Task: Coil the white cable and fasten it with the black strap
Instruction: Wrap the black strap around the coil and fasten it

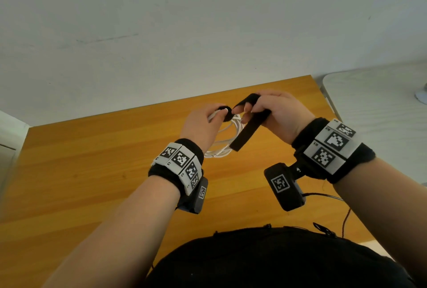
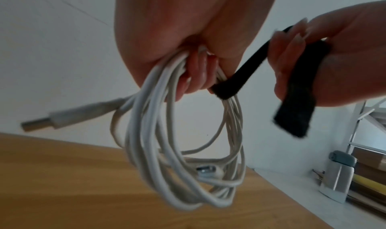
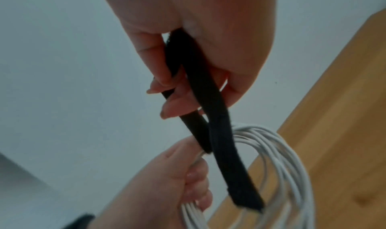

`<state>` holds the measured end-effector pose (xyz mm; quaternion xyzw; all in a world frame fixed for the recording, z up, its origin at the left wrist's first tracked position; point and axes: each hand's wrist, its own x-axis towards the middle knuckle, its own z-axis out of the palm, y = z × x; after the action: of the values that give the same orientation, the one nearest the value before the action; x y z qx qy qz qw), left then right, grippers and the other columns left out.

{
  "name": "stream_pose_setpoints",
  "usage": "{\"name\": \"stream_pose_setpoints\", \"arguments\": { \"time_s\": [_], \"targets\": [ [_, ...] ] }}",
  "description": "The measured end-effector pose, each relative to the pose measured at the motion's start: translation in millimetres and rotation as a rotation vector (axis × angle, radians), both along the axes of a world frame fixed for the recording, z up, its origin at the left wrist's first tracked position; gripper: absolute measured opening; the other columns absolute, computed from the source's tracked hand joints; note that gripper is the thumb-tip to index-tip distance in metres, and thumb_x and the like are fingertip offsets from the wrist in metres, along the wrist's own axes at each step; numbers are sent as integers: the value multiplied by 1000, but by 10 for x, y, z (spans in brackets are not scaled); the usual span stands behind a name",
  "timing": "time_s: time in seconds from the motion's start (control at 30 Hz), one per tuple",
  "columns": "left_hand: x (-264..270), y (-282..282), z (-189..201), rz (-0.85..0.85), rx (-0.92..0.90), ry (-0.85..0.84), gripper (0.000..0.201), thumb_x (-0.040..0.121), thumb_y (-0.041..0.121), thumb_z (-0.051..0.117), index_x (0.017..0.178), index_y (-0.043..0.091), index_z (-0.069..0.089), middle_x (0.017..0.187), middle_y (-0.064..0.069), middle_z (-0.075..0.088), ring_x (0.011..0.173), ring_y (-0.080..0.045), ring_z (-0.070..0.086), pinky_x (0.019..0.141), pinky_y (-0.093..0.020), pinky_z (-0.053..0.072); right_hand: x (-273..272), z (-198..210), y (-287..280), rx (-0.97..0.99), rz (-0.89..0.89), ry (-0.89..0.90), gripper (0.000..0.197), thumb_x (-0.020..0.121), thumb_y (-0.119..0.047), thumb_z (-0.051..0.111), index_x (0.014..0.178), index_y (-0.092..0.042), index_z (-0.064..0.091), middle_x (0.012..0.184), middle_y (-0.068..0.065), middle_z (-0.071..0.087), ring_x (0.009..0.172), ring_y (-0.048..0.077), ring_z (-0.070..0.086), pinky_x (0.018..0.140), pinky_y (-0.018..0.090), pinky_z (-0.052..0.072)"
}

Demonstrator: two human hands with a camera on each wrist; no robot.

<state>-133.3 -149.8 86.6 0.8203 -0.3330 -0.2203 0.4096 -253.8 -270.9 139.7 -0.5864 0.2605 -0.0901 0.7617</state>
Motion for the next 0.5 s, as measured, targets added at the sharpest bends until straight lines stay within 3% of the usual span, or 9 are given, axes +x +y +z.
{"name": "stream_pose_setpoints", "arguments": {
  "time_s": [0.17, 0.33, 0.5],
  "targets": [
    [-55, 8, 100, -192, 122, -66, 31, 99, 34, 38, 117, 26, 61, 110, 5, 68, 101, -12, 60, 84, -30, 45, 77, 16, -120, 28, -124, 25, 21, 84, 4, 42, 74, -1, 60, 101, 24, 70, 50, 20, 42, 59, 28, 44],
    [-171, 11, 174, -234, 83, -14, 28, 97, 35, 42, 106, 25, 67, 101, 3, 69, 96, -15, 61, 88, -37, 47, 156, -78, -212, -96, -131, 185, 18, 84, 2, 44, 76, 0, 59, 93, 20, 72, 42, 16, 34, 52, 26, 37],
    [-225, -11, 228, -240, 58, -4, 17, 84, 43, 64, 98, 34, 64, 83, 17, 60, 80, -1, 55, 66, -22, 40, 183, -164, -235, -84, -63, 269, 20, 85, 1, 45, 71, -3, 59, 78, 12, 68, 38, 13, 31, 44, 22, 33]
  ]
}}
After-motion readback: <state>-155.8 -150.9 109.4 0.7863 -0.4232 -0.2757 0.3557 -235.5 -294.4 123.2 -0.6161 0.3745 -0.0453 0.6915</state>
